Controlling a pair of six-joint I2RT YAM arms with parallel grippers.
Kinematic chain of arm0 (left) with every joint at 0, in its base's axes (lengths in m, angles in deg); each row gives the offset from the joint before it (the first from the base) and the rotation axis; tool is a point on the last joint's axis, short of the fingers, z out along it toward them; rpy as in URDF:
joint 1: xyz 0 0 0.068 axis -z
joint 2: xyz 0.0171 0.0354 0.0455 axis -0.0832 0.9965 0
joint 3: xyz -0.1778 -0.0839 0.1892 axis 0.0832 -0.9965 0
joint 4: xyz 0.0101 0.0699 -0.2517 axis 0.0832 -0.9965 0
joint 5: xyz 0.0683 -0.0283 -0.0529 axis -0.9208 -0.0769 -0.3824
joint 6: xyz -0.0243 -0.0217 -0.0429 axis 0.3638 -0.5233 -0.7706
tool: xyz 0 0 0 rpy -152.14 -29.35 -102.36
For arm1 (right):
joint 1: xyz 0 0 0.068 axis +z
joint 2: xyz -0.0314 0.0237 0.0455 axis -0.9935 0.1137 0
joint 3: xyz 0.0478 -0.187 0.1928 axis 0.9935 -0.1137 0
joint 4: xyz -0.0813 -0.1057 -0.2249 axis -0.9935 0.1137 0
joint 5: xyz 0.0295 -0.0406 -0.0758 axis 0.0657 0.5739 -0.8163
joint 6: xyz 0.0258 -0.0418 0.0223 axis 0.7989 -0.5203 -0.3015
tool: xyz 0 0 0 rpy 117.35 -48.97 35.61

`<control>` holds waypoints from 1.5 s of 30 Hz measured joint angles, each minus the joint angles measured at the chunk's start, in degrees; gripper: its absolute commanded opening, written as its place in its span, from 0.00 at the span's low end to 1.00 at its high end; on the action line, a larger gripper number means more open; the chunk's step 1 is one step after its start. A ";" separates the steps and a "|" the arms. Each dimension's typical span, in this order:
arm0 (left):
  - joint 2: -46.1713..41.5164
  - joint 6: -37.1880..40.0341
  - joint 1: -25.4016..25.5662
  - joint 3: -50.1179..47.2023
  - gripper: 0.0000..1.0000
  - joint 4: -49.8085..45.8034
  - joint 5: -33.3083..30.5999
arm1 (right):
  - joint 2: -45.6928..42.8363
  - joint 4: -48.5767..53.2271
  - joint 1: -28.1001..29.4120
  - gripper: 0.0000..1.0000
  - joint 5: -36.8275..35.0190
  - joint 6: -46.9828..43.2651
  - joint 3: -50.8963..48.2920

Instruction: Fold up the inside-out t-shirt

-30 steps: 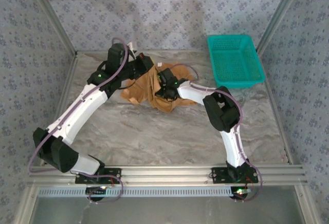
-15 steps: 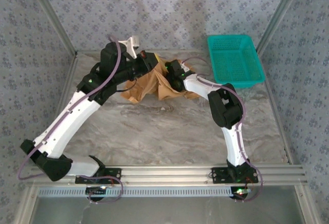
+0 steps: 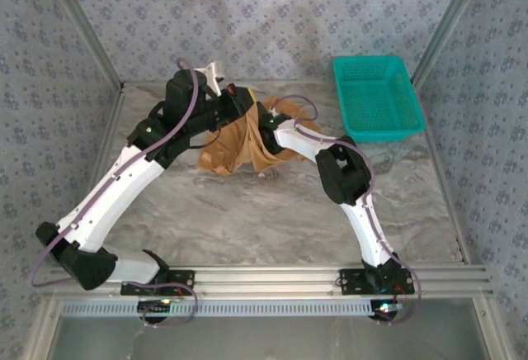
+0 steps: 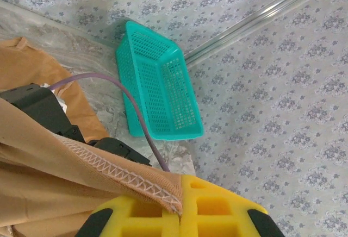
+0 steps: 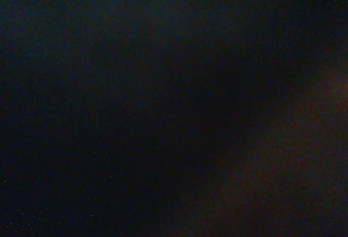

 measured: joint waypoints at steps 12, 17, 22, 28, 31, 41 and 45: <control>-4.92 -0.04 -5.20 -5.09 0.00 0.17 -0.15 | 2.14 0.85 -2.99 0.00 7.06 -2.49 2.78; -5.88 -0.33 -10.38 -9.14 0.00 1.60 1.07 | -1.22 -0.68 -3.39 0.00 9.70 -6.97 -2.03; -2.89 -0.70 -15.93 -13.40 0.00 3.82 2.97 | -9.14 -0.11 -3.39 0.00 12.63 -12.24 -9.51; 5.75 -0.44 -21.38 -16.37 0.00 6.21 5.25 | -24.33 -0.63 -4.04 0.00 18.16 -16.87 -15.82; 9.07 -0.42 -22.91 -17.51 0.00 6.73 5.79 | -30.93 -1.40 -5.05 0.00 21.27 -17.90 -18.56; 18.56 0.02 -24.46 -20.39 0.00 11.87 8.59 | -40.19 -5.88 -9.62 0.00 35.74 -15.52 -23.58; 23.04 0.74 -24.06 -21.46 0.00 15.15 9.46 | -41.94 -13.84 -11.82 0.00 46.53 -9.16 -26.82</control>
